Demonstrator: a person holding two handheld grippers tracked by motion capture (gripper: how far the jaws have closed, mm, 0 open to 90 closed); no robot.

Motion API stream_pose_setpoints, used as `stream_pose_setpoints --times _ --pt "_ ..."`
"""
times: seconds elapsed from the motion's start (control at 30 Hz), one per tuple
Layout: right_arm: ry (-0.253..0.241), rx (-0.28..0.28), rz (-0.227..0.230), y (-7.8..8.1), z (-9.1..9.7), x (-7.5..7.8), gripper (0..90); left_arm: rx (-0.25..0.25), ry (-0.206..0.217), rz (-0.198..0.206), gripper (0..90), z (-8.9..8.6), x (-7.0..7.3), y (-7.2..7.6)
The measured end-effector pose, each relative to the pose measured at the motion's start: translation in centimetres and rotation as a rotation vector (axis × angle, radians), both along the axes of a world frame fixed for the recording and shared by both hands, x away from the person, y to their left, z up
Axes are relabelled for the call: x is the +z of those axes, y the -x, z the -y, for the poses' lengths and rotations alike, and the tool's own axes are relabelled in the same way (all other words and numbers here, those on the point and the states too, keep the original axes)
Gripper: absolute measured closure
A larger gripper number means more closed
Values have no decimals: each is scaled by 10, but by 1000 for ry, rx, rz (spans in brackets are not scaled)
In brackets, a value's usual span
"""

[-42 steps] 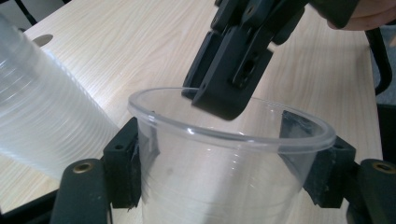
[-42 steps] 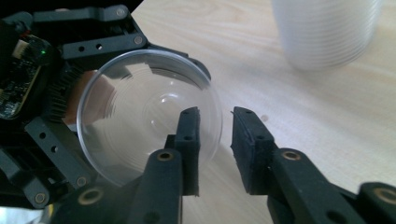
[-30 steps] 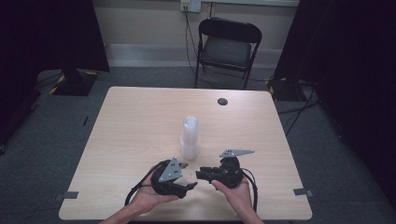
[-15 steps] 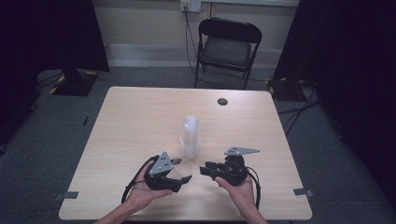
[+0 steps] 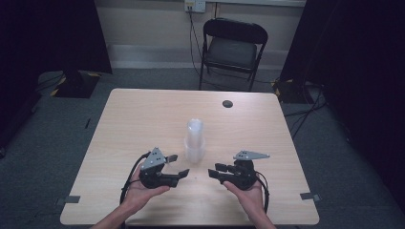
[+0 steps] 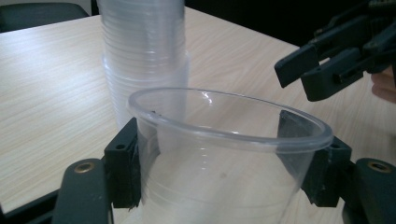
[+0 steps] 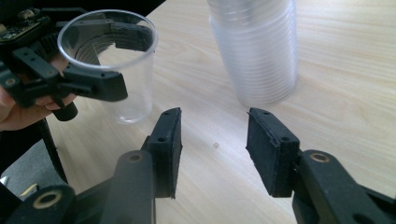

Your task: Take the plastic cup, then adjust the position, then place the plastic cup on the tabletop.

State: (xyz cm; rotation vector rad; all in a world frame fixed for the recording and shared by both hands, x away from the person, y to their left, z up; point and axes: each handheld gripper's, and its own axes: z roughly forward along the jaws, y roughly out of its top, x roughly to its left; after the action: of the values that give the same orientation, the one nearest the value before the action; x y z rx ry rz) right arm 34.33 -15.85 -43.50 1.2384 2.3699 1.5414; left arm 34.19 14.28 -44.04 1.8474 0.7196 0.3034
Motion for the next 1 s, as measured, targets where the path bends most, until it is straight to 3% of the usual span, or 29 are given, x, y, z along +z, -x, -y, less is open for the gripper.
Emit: stream_pose_setpoints --times 0.03,0.13,0.83,1.0 --pt "-8 1 6 0 1 0 551 13 27 -4 298 -3 2 -1" --pt "-17 -8 37 0 6 1 525 36 52 9 301 -9 9 -2" --pt "-9 -73 52 3 24 -2 500 162 96 14 303 -37 24 -24" --pt "-6 -74 53 2 25 -4 490 182 84 24 304 -41 25 -32"
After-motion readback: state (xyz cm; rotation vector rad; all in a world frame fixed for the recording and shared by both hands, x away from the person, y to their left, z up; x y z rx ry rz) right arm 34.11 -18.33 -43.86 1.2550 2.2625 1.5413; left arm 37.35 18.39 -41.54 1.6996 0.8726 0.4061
